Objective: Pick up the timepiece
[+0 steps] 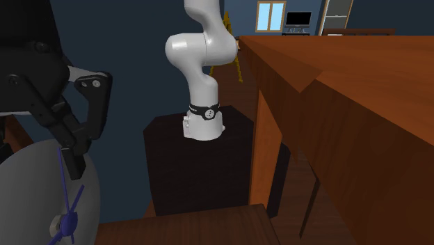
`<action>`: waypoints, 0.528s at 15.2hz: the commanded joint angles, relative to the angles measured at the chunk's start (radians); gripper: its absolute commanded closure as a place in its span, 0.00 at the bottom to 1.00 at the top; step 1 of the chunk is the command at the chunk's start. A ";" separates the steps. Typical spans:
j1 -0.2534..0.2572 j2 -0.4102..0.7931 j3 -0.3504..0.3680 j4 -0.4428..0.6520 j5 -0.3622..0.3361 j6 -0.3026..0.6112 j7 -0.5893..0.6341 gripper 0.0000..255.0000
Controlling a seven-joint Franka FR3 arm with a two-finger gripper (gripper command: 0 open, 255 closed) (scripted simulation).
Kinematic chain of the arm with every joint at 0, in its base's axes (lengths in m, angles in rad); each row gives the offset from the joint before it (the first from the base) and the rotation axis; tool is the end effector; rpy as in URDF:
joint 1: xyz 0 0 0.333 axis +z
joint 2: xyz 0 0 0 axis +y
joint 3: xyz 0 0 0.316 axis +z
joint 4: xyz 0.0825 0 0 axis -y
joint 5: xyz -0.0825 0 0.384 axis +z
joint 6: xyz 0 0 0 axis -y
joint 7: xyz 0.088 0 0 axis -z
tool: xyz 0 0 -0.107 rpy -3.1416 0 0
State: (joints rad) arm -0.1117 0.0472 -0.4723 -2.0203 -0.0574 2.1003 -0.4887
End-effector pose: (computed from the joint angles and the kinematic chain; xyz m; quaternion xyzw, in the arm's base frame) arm 0.4714 -0.3119 0.4333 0.9986 -0.0332 -0.0021 0.0404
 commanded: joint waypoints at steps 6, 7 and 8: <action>0.001 -0.007 0.000 0.005 -0.003 -0.012 0.001 1.00; 0.001 -0.011 0.000 0.013 -0.006 -0.025 0.002 1.00; 0.002 -0.016 0.001 0.022 -0.007 -0.038 0.002 1.00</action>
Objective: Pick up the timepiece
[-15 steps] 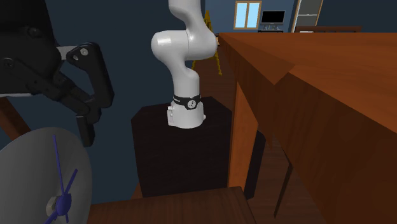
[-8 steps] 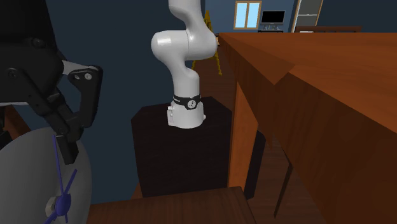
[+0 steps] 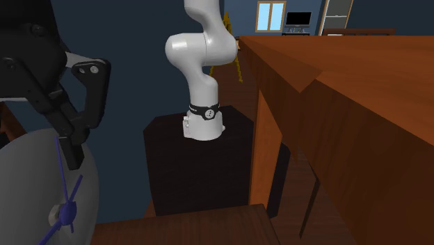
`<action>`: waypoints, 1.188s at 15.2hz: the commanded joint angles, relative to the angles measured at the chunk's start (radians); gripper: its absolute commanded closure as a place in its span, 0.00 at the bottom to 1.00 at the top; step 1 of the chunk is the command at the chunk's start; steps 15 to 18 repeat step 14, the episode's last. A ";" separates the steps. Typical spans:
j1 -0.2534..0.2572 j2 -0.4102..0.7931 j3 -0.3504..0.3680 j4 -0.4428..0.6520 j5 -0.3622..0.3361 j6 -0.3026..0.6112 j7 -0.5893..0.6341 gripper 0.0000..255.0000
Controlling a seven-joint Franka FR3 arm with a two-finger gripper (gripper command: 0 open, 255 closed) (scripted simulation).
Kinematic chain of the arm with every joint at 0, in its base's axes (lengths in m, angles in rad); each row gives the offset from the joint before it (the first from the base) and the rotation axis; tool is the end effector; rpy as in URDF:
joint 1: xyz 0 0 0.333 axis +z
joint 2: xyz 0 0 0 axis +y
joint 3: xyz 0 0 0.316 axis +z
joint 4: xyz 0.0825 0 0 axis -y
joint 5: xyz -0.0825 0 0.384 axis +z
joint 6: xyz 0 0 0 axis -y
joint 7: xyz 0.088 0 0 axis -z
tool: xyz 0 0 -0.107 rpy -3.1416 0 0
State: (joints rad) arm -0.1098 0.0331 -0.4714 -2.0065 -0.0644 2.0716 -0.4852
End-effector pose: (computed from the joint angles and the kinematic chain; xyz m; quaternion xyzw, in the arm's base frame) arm 0.4704 -0.3108 0.4442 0.9987 -0.0328 -0.0031 0.0400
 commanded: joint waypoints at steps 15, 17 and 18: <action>0.004 -0.038 0.003 0.135 -0.014 -0.169 0.001 1.00; 0.004 -0.038 0.003 0.135 -0.014 -0.169 0.001 1.00; 0.004 -0.038 0.003 0.135 -0.014 -0.169 0.001 1.00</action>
